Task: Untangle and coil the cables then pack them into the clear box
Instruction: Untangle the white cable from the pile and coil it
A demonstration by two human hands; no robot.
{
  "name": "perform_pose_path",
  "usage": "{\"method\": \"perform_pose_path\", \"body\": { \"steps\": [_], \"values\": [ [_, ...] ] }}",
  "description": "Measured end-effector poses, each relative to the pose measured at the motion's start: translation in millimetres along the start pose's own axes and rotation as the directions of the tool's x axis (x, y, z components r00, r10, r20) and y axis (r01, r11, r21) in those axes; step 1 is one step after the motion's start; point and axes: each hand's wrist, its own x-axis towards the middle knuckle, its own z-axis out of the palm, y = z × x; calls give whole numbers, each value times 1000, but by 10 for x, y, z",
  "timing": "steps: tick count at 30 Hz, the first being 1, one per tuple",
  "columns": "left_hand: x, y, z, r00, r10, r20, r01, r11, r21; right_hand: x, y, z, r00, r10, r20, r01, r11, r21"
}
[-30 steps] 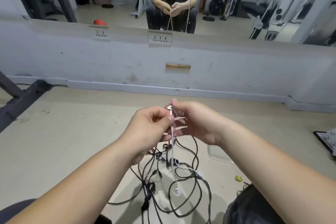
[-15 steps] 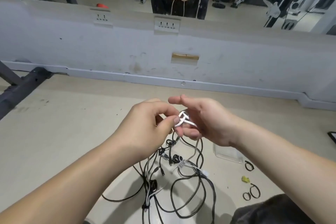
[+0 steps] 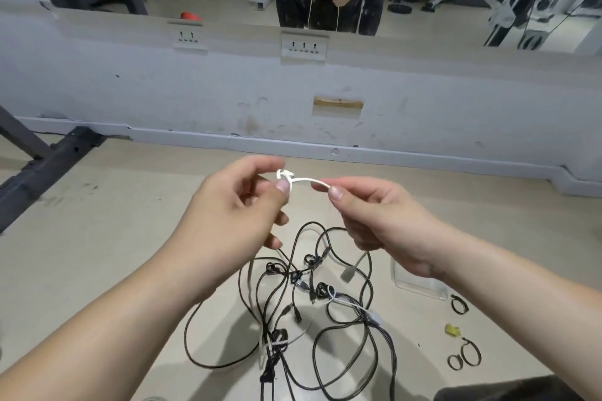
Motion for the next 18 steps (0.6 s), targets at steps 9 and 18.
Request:
{"method": "perform_pose_path", "body": {
  "steps": [9, 18],
  "values": [
    [-74, -74, 136, 998, 43, 37, -45, 998, 41, -66, -134, -3, 992, -76, -100, 71, 996, -58],
    [-131, -104, 193, 996, 11, 91, -27, 983, 180, -134, -82, 216, 996, -9, -89, 5, 999, -43]
  ]
}}
